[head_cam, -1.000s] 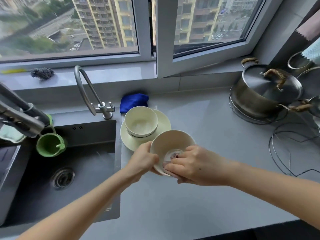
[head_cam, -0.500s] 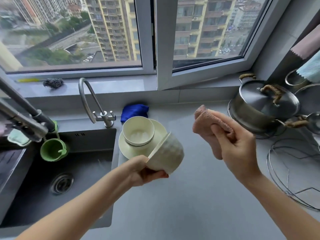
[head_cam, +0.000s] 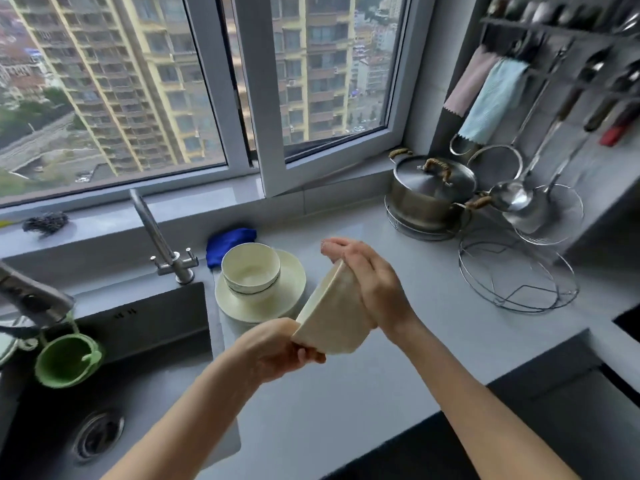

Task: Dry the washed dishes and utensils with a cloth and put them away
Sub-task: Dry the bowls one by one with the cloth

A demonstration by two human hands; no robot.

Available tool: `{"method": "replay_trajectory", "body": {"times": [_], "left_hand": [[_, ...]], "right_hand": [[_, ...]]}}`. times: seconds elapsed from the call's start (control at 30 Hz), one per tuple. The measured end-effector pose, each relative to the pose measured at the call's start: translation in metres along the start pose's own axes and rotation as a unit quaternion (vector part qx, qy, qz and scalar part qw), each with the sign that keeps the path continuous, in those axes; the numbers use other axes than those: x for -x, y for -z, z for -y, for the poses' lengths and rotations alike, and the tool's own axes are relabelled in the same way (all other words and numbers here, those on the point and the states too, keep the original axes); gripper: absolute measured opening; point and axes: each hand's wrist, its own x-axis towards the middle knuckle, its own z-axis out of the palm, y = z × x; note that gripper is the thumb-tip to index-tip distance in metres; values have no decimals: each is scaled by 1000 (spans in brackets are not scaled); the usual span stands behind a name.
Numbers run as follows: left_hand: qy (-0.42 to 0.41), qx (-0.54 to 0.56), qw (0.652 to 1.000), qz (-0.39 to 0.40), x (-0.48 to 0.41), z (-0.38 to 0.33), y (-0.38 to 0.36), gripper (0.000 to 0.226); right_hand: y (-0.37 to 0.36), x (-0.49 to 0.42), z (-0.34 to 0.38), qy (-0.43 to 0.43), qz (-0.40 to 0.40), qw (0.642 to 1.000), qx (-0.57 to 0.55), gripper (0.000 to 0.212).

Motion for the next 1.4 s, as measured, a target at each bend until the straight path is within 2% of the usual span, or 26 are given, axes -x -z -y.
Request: {"method": "replay_trajectory", "body": {"times": [0.03,0.13,0.23,0.37,0.47,0.53,0.63,0.73,0.83,0.87,0.93,1.0,1.07,1.13,1.2,1.27,1.33,1.4], "left_hand": [[-14,-15,1000,1,5,4,0,35],[-59,-45,997,-3,16,18,-9,34],[-117,-40,992,-23,25,34,-31,13],[-247,-22,964,-94,36,55,-69,10],[-363,-101,909,-177,36,74,-89,18],[-421,-176,865,-209,41,87,-103,10],[-500,-246,800,-221,56,106,-134,3],[-533,-282,777,-182,76,132,-178,21],[-517,-342,772,-145,94,166,-230,6],[-494,-359,780,-138,97,178,-246,9],[-428,-367,819,-110,105,206,-279,10],[-350,-351,867,-47,117,240,-314,14],[-285,-307,907,33,133,282,-352,18],[-246,-277,924,94,148,324,-391,18],[-243,-281,921,121,161,360,-429,16],[-257,-314,902,148,177,391,-464,20],[-255,-338,887,186,193,419,-500,20],[-251,-360,871,220,205,447,-533,17]], "right_hand": [[4,8,6,-74,6,995,-62,32],[12,37,20,-235,3,960,-155,44],[9,75,29,-330,-73,915,-221,55],[6,117,41,-333,-233,889,-210,45],[20,145,49,-344,-306,851,-251,33],[34,168,51,-354,-334,832,-266,32],[60,211,56,-344,-366,820,-275,32],[91,266,65,-321,-394,821,-259,29],[129,337,69,-285,-428,828,-225,27],[145,366,72,-274,-439,831,-204,26],[182,428,80,-251,-444,846,-158,26],[222,493,85,-234,-437,863,-100,26],[256,559,82,-263,-428,865,20,31],[284,620,74,-301,-396,856,142,42],[301,669,66,-339,-375,843,187,47],[315,707,59,-365,-368,835,186,51],[328,740,51,-358,-373,846,133,65],[340,773,44,-331,-414,846,53,73]]}}
